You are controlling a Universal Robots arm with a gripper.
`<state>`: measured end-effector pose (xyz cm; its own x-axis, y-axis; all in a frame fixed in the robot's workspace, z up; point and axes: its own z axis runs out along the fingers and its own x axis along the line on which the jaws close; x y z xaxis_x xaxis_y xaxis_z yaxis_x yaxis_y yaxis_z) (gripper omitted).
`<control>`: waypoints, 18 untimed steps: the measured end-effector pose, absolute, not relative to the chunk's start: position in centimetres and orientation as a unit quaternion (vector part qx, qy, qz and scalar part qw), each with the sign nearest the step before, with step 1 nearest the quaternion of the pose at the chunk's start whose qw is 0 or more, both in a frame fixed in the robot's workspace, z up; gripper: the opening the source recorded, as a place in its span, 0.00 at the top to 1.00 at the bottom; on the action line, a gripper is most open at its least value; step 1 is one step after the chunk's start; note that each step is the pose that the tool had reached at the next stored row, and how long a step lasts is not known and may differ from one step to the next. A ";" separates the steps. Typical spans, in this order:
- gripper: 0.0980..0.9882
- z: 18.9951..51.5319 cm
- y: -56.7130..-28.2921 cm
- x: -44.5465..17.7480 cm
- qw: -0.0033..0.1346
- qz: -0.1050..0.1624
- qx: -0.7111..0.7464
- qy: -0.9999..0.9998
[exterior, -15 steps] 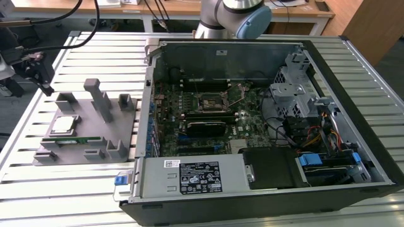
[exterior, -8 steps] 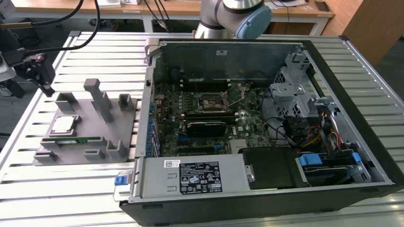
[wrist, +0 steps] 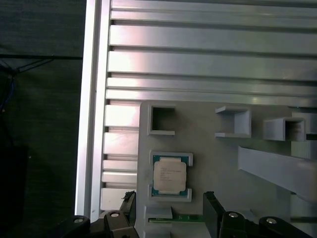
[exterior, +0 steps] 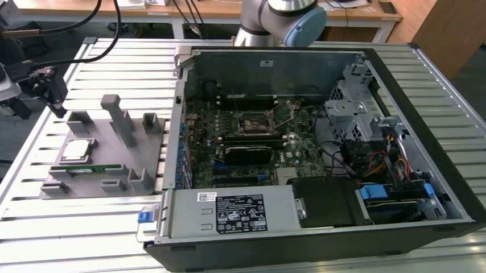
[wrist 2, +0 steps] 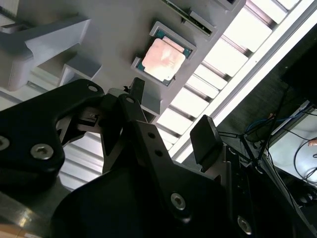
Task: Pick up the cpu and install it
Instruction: 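Pick up the cpu and move it towards the insertion slot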
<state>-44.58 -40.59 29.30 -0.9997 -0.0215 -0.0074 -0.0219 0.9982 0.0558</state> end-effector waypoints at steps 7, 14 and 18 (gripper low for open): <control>0.38 28.8 -40.6 -44.6 0.003 0.028 -0.011 1.000; 0.38 27.8 -40.6 -44.5 0.003 0.028 -0.011 1.000; 0.38 27.3 -40.6 -44.4 0.003 0.028 -0.011 1.000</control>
<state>-44.41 -40.58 27.30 -0.9997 -0.0220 -0.0074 -0.0224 0.9982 0.0558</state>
